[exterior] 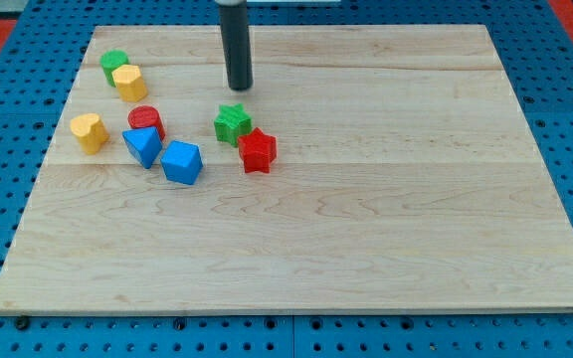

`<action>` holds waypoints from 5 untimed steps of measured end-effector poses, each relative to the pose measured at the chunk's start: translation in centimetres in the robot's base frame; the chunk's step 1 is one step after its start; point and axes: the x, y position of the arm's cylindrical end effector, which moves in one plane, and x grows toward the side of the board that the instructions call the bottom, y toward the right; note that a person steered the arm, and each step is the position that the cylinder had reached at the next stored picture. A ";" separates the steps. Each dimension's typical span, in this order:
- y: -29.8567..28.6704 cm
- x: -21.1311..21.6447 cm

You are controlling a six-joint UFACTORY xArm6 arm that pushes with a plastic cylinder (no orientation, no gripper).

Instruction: Push the green cube and yellow hexagon down a bit

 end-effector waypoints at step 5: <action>-7.9 5.5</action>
